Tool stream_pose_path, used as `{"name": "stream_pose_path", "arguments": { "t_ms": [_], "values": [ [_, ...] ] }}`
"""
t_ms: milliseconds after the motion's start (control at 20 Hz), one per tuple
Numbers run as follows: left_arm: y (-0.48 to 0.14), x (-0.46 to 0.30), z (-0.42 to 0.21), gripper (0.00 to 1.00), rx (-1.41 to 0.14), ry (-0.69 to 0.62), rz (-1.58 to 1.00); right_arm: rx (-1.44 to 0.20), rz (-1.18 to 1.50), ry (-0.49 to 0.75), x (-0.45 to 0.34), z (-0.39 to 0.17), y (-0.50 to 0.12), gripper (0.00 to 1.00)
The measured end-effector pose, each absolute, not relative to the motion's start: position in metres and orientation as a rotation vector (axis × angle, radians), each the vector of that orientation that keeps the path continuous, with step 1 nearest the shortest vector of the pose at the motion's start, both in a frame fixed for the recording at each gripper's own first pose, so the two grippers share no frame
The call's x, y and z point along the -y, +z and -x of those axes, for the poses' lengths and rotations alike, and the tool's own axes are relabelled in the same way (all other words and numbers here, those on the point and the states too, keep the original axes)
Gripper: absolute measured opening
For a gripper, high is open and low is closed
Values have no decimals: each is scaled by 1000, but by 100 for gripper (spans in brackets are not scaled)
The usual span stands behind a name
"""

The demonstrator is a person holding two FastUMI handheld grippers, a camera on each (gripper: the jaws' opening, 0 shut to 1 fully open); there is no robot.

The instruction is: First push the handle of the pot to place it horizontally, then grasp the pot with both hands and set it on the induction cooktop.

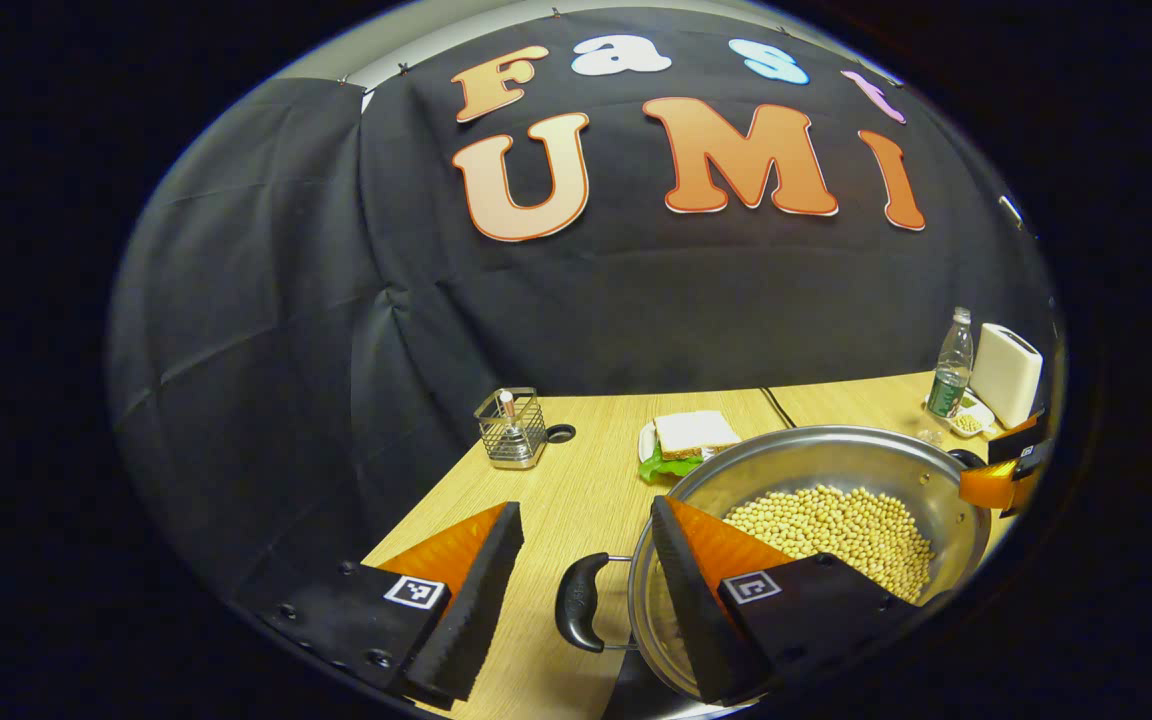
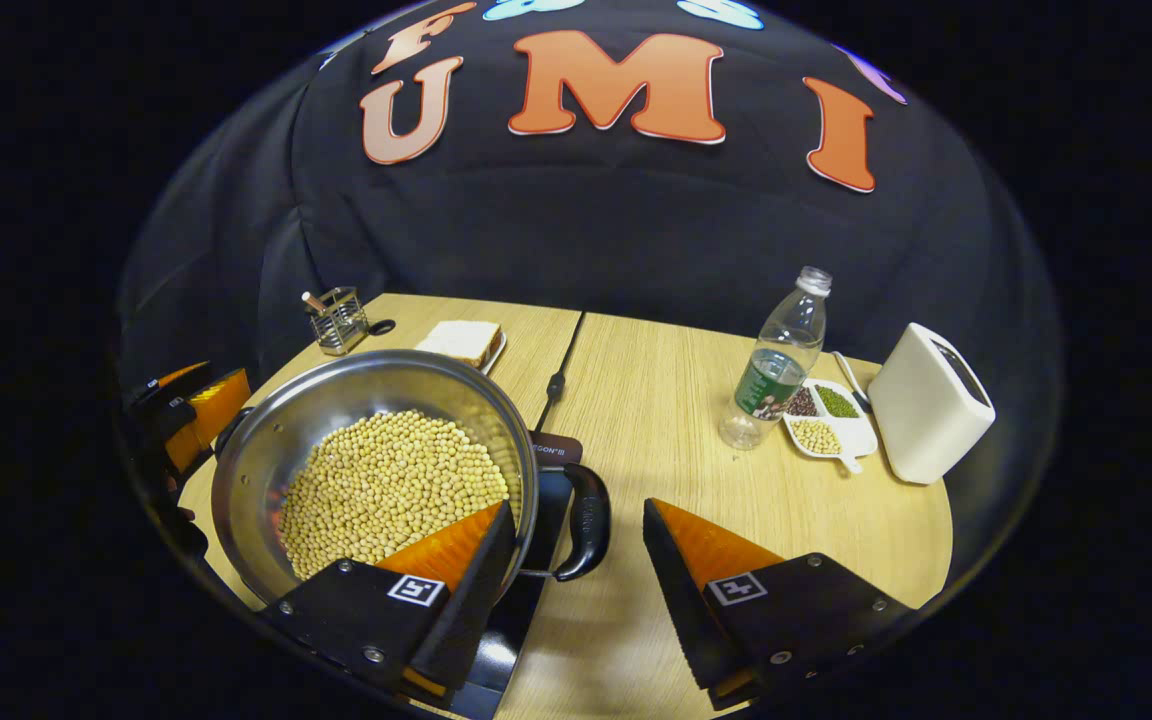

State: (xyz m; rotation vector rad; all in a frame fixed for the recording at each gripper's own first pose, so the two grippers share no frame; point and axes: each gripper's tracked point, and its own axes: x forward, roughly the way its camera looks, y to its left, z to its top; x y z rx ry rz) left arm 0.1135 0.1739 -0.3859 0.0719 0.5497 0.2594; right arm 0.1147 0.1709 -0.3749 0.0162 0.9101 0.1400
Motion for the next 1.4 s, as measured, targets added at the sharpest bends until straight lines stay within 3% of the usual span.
{"name": "stream_pose_path", "arguments": {
  "t_ms": [100,150,300,400,450,600,650,900,1000,1050,1150,1250,1300,1350,1400],
  "values": [
    [-367,-175,-109,86,-517,276,-75,-840,-3,119,-158,-118,-351,81],
    [-355,-175,-109,91,-495,282,-80,-809,-1,117,-153,-118,-338,81],
    [-311,-164,-111,87,-415,290,-68,-702,-1,108,-137,-118,-292,81],
    [-282,-160,-111,91,-357,290,-62,-620,1,95,-122,-114,-257,81],
    [-268,-156,-111,87,-327,285,-57,-578,2,88,-110,-113,-238,81],
    [-212,-139,-99,97,-241,268,-50,-464,-6,53,-80,-105,-179,83],
    [-194,-133,-97,93,-211,259,-45,-430,-8,43,-70,-97,-160,84],
    [-118,-111,-80,98,-76,224,2,-270,18,-20,-6,-57,-69,85],
    [-91,-104,-75,95,-19,219,11,-233,29,-74,15,-46,-48,87],
    [-83,-97,-71,92,-5,209,9,-208,32,-88,24,-41,-36,87],
    [-71,-98,-67,98,4,208,2,-163,38,-106,40,-29,-18,89],
    [-56,-96,-60,98,9,209,32,-130,32,-127,55,-23,1,90],
    [-50,-94,-59,92,11,205,52,-115,26,-126,61,-21,12,90],
    [-42,-95,-55,99,12,202,61,-101,18,-124,64,-19,21,90],
    [-33,-98,-55,98,20,206,48,-79,6,-128,68,-20,30,92]
  ]
}}
